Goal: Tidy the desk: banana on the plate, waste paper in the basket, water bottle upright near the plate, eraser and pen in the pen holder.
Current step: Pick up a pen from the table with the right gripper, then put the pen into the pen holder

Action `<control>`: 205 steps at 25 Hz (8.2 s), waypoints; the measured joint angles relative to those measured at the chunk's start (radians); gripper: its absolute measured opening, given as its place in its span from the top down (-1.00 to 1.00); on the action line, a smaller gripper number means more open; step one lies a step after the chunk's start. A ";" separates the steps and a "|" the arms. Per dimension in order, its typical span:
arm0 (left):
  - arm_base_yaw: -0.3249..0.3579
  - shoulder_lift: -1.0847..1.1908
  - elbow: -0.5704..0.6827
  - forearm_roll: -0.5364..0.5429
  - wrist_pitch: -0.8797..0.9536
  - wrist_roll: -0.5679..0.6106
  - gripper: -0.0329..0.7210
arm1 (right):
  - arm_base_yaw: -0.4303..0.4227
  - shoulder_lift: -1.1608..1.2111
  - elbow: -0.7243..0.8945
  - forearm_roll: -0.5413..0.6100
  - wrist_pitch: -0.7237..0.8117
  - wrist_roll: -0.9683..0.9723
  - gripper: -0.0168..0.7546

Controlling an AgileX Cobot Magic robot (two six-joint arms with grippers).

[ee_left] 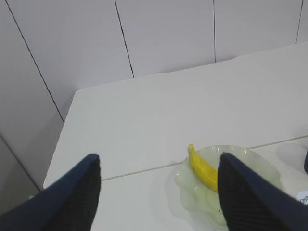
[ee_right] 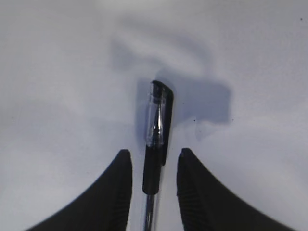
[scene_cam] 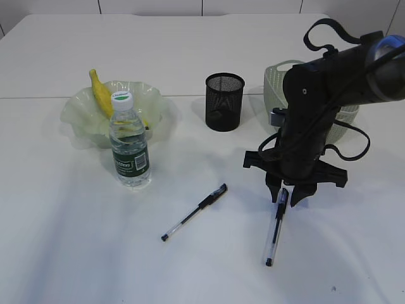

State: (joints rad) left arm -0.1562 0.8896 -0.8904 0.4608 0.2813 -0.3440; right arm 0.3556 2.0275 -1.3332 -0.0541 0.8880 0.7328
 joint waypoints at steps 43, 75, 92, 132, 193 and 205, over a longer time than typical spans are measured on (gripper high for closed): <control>0.000 0.000 0.000 0.000 0.019 0.000 -0.51 | 0.000 0.054 0.000 0.021 -0.033 0.002 0.33; 0.000 0.000 0.000 0.000 0.021 0.000 -0.51 | 0.000 0.054 0.000 0.023 -0.027 0.002 0.62; 0.000 0.000 0.000 0.000 0.021 0.000 -0.51 | 0.000 0.054 -0.006 0.023 -0.024 0.002 0.79; 0.000 0.000 0.000 0.000 0.089 0.000 -0.51 | 0.000 0.059 -0.369 -0.227 -0.126 -0.070 0.80; 0.000 0.000 0.000 0.000 0.076 0.000 -0.51 | -0.135 0.245 -0.427 -0.502 -1.339 -0.346 0.80; 0.000 0.000 0.000 0.000 0.076 0.000 -0.49 | -0.139 0.308 -0.434 -0.492 -1.368 -0.389 0.80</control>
State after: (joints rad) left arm -0.1562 0.8896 -0.8904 0.4608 0.3576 -0.3440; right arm 0.2165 2.3354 -1.7671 -0.5457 -0.4798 0.3439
